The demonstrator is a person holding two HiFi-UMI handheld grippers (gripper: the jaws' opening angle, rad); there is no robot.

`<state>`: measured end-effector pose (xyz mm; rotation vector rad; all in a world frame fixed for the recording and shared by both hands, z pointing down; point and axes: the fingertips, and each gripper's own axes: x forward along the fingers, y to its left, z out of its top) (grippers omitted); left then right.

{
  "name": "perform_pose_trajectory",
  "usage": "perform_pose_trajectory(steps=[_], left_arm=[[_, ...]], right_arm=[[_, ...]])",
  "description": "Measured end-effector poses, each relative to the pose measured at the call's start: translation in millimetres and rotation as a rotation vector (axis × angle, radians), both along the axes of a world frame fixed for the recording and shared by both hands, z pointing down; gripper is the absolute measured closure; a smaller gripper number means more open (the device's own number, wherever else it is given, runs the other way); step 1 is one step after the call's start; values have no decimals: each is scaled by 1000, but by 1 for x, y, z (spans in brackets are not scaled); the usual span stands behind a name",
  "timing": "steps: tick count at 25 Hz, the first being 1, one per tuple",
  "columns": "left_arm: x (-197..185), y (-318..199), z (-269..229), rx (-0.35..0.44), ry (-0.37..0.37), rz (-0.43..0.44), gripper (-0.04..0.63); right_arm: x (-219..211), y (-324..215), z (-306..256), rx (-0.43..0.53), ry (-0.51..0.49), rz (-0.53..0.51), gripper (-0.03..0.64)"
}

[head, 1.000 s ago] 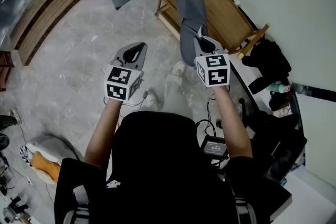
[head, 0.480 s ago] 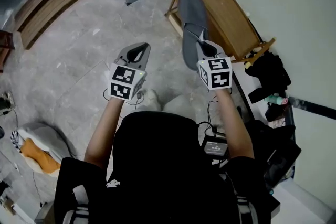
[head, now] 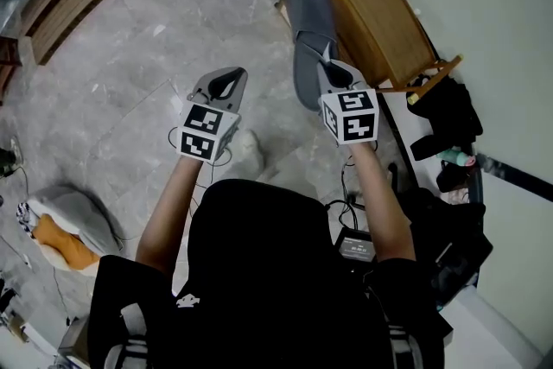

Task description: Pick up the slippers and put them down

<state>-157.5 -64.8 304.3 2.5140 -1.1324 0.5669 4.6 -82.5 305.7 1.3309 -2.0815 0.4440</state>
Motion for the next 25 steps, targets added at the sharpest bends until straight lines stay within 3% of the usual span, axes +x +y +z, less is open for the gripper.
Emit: perform_pose_trajectory(steps=[9,25], left_arm=[[14,13,40,-62,5,-7,588],[29,17,168,-111,-66,-40,588]], right_arm=[[11,20,38,-72,-13,7,600],[21,36,160,-119,-60,-40,600]])
